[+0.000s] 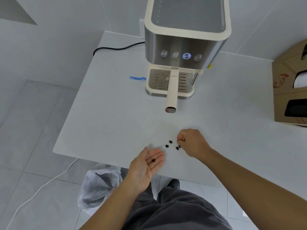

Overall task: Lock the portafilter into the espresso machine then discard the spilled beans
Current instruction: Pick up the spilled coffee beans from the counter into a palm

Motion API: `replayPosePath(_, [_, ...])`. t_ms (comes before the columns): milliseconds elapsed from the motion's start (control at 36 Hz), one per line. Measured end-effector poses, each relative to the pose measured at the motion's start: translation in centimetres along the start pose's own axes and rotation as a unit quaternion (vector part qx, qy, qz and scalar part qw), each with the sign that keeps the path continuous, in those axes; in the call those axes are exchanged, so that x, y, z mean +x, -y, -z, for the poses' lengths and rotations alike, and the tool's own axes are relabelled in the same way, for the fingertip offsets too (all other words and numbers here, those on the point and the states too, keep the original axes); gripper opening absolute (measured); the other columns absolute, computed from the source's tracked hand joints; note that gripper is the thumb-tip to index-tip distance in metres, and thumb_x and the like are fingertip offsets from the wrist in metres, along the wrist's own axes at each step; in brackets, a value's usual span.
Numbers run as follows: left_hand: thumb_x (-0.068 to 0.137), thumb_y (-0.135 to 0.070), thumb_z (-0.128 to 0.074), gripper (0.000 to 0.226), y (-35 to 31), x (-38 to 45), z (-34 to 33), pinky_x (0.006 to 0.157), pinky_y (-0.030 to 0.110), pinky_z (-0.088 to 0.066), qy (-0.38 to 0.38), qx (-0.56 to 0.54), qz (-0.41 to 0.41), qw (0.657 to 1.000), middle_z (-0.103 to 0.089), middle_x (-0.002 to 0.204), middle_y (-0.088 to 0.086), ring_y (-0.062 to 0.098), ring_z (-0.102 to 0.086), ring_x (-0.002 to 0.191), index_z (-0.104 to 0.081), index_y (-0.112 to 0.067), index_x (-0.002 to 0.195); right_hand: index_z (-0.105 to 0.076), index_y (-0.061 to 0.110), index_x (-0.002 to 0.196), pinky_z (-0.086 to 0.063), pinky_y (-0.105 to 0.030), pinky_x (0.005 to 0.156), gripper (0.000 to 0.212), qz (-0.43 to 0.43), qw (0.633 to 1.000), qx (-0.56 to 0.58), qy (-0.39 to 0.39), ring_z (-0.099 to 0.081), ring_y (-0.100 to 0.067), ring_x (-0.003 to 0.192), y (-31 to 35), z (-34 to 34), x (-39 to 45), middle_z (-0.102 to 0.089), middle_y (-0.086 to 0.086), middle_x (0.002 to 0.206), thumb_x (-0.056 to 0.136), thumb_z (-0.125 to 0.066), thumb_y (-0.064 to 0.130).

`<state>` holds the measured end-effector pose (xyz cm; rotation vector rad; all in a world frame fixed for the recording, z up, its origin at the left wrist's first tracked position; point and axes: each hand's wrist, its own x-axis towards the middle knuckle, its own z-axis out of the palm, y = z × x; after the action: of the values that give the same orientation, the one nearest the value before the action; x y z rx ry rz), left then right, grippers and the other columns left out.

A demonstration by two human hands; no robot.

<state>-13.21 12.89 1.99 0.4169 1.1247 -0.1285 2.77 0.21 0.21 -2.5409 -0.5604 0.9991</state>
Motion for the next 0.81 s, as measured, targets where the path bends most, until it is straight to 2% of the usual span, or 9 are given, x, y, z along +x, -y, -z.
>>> replayPosePath(111, [0.103,-0.032,-0.040,0.046,0.0,0.0,0.2,0.087,0.037,-0.054,0.005,-0.001,-0.002,1.000,-0.075,0.104,0.020,0.029,-0.070,0.103,-0.066,0.006,0.108,-0.062,0.019,0.075,-0.045,-0.020,0.052,0.018,-0.001,1.000,-0.004,0.000,-0.055,-0.009,0.061,0.1,0.2,-0.1,-0.060,0.008,0.075,0.089,-0.056,0.009])
replayPosePath(250, [0.103,-0.035,-0.041,0.048,-0.1,0.2,0.0,0.087,0.037,-0.054,0.008,0.007,0.000,1.000,-0.075,0.105,0.019,0.028,-0.070,0.103,-0.066,0.005,0.109,-0.069,0.012,0.083,-0.058,-0.036,0.069,0.011,0.006,1.000,0.023,-0.015,-0.067,-0.021,0.076,0.7,0.7,-1.1,-0.070,0.000,0.082,0.086,-0.058,0.009])
replayPosePath(361, [0.103,-0.037,-0.040,0.050,-0.1,0.3,-0.4,0.088,0.037,-0.055,0.010,0.020,0.002,1.000,-0.074,0.107,0.020,0.029,-0.070,0.104,-0.067,0.005,0.110,-0.068,0.018,0.078,-0.059,-0.035,0.069,0.010,0.020,0.995,0.096,-0.013,-0.064,-0.015,0.067,1.6,0.8,-2.6,-0.070,0.003,0.078,0.083,-0.064,0.010])
replayPosePath(472, [0.103,-0.039,-0.039,0.053,0.0,0.4,-1.0,0.092,0.037,-0.054,0.019,0.025,0.004,1.000,-0.073,0.109,0.021,0.029,-0.070,0.105,-0.067,0.005,0.111,-0.071,0.017,0.084,-0.060,-0.032,0.073,0.007,0.054,0.991,0.122,0.003,-0.067,-0.011,0.074,2.5,0.2,-4.0,-0.067,0.010,0.078,0.084,-0.066,0.012])
replayPosePath(528, [0.103,-0.040,-0.038,0.054,0.0,0.5,-1.3,0.094,0.037,-0.053,0.028,0.032,0.005,0.999,-0.073,0.111,0.020,0.028,-0.070,0.105,-0.066,0.006,0.114,-0.072,0.015,0.089,-0.060,-0.032,0.074,0.009,0.069,0.990,0.121,0.013,-0.066,-0.010,0.074,2.7,-0.3,-4.5,-0.069,0.008,0.082,0.084,-0.066,0.013])
replayPosePath(639, [0.105,-0.038,-0.033,0.057,0.1,0.4,-2.0,0.103,0.038,-0.048,0.047,0.051,0.003,0.998,-0.072,0.113,0.022,0.028,-0.069,0.108,-0.067,0.006,0.116,-0.072,0.015,0.090,-0.060,-0.041,0.073,0.009,0.078,0.989,0.118,0.038,-0.069,-0.019,0.076,2.8,-1.2,-4.7,-0.073,-0.003,0.089,0.084,-0.065,0.016])
replayPosePath(750, [0.105,-0.037,-0.033,0.057,0.1,0.4,-2.3,0.099,0.037,-0.050,0.052,0.051,-0.001,0.997,-0.072,0.110,0.023,0.028,-0.071,0.103,-0.068,0.007,0.111,-0.075,0.026,0.100,-0.059,-0.024,0.074,0.023,0.111,0.982,0.139,0.066,-0.069,-0.006,0.078,3.1,-1.1,-5.1,-0.075,0.008,0.096,0.086,-0.062,0.014])
replayPosePath(806, [0.105,-0.037,-0.033,0.057,0.0,0.4,-2.2,0.101,0.038,-0.049,0.053,0.048,0.000,0.997,-0.072,0.111,0.022,0.027,-0.071,0.104,-0.069,0.007,0.111,-0.074,0.025,0.099,-0.059,-0.024,0.070,0.021,0.112,0.982,0.143,0.050,-0.069,-0.006,0.074,3.0,-0.7,-5.1,-0.075,0.009,0.094,0.087,-0.063,0.013])
